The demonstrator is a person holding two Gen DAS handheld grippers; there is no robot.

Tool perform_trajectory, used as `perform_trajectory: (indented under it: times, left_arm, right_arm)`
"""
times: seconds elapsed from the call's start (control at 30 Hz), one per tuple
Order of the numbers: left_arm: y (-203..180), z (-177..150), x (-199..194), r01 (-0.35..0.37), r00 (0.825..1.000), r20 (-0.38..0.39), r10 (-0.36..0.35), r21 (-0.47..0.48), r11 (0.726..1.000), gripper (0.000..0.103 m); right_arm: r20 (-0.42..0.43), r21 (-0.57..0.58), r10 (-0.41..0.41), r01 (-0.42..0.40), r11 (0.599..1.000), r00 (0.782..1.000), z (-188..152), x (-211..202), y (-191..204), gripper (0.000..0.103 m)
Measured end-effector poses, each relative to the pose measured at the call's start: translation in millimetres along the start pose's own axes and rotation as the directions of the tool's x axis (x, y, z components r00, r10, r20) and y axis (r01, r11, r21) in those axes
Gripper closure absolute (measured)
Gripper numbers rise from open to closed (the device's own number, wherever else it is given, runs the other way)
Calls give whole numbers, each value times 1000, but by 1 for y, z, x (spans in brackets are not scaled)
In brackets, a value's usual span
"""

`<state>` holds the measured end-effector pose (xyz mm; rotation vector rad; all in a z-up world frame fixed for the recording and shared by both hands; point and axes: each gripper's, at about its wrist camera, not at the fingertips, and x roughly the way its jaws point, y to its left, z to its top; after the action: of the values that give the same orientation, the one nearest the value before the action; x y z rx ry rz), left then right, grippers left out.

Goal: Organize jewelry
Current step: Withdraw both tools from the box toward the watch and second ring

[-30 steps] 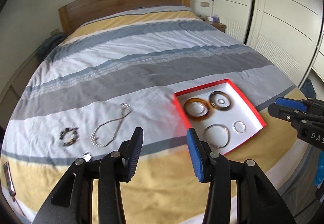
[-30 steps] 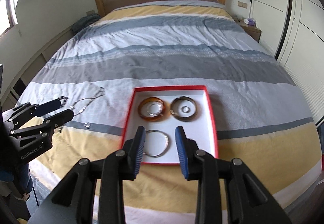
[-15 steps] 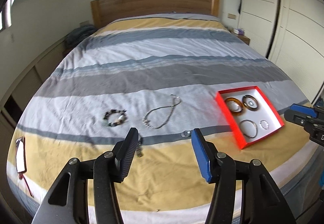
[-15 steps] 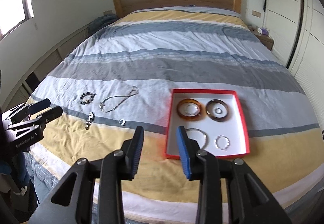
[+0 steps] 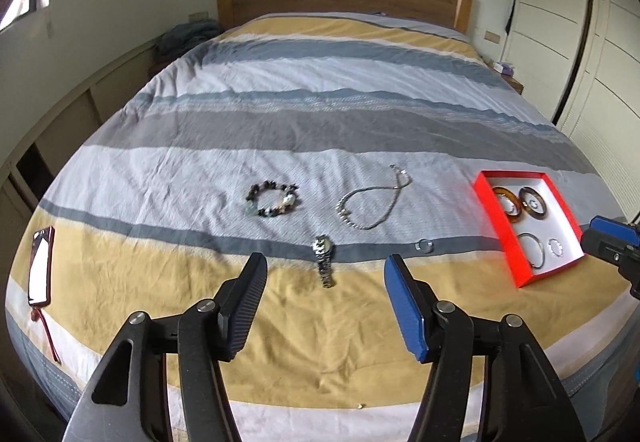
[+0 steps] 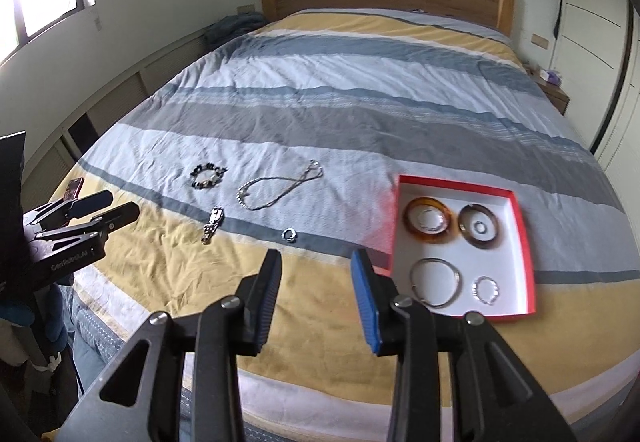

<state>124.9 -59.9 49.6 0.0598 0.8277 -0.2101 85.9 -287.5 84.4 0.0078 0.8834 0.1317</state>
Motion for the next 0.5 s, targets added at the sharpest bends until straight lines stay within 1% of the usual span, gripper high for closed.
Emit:
perform_trajectory:
  times: [0.13, 0.27, 0.5]
  left_arm:
    - [14, -4, 17, -7, 1000, -19, 7, -31, 1000, 41]
    - [25, -8, 37, -26, 999, -46, 24, -43, 999, 41]
    - [42, -18, 72, -36, 995, -96, 30, -66, 997, 41]
  right_arm:
    - [-21, -5, 13, -14, 1000, 1000, -1, 19, 3, 68]
    - [-49, 2, 22, -22, 1000, 999, -1, 41, 2, 68]
    - [-104, 9, 48, -48, 999, 993, 0, 83, 3, 68]
